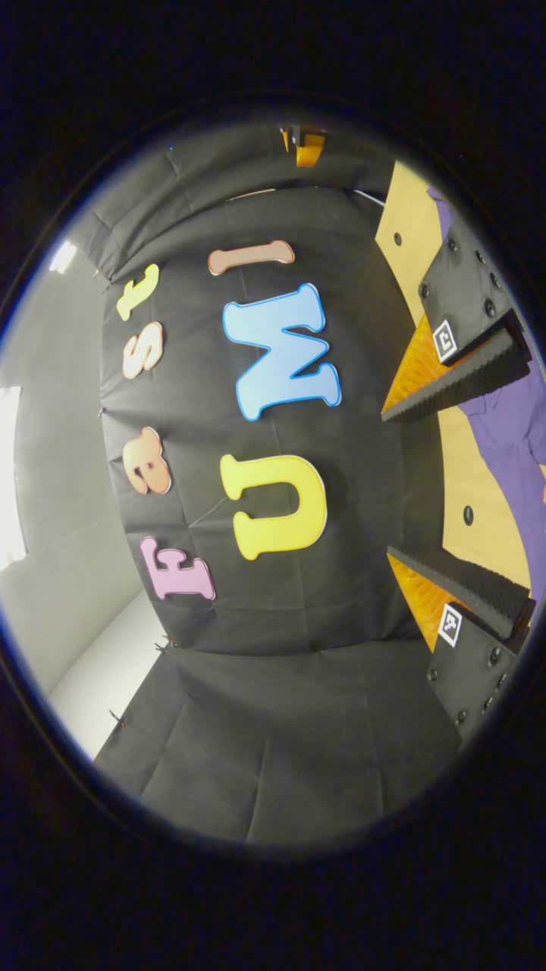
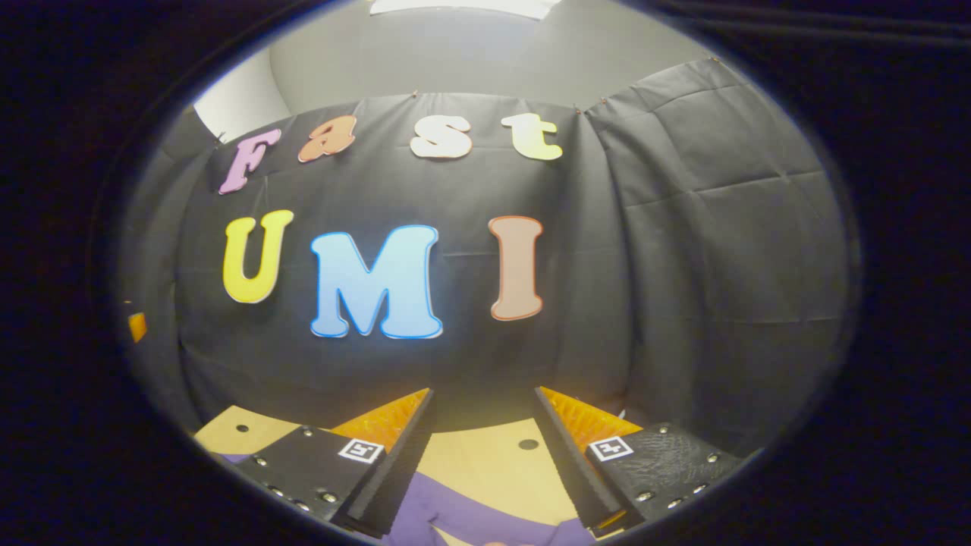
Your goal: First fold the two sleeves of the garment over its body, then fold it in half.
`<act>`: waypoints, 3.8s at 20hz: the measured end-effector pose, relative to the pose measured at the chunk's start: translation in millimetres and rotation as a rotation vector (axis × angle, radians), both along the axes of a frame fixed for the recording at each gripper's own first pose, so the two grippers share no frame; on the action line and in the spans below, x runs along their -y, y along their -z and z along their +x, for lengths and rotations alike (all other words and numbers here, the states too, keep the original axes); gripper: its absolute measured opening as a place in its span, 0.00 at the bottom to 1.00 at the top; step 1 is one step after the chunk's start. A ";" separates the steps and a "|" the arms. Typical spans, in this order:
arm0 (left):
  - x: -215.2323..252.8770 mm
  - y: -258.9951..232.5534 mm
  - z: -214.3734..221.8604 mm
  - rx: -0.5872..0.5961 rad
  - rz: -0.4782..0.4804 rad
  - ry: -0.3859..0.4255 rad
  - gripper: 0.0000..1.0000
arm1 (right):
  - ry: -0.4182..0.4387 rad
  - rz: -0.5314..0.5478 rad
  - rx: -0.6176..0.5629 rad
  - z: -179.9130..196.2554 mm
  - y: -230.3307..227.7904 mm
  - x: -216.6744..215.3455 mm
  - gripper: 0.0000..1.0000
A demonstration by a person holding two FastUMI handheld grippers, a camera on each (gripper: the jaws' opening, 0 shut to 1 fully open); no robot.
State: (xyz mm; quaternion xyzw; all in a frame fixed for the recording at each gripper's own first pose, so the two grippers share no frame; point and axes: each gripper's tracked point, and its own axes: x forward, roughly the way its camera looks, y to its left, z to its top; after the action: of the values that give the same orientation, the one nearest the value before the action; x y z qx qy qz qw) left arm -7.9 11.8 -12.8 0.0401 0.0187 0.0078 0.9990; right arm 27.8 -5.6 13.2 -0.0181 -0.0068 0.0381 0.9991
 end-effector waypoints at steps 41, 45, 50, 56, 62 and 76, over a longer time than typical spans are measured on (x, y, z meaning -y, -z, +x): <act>31.3 14.0 8.8 -0.088 -0.006 0.011 1.00 | 0.157 0.000 -0.950 -58.3 391.8 127.0 0.89; 38.0 14.3 7.5 -0.091 -0.019 0.022 0.99 | 0.140 -0.007 -0.966 -54.6 395.1 114.3 0.56; 27.8 12.4 4.0 -0.086 -0.018 0.003 1.00 | 0.185 0.036 -1.005 -51.7 392.7 107.8 0.06; 8.0 15.0 0.2 -0.086 -0.029 -0.030 0.99 | 0.118 0.112 -0.945 -39.4 355.6 79.0 0.06; -2.9 20.4 -0.6 -0.090 -0.062 -0.040 0.97 | -0.077 0.122 -0.848 -24.0 301.1 -3.0 0.06; -80.5 32.6 -21.6 -0.102 -0.065 -0.152 1.00 | -0.449 0.245 -0.719 0.3 212.6 -234.4 0.06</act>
State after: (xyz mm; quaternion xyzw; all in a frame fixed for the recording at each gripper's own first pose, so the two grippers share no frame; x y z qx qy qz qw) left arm -29.4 92.3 -45.4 0.0063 0.0727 0.0810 0.9940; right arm 28.0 228.7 -199.4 0.1167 0.3332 0.2572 0.8996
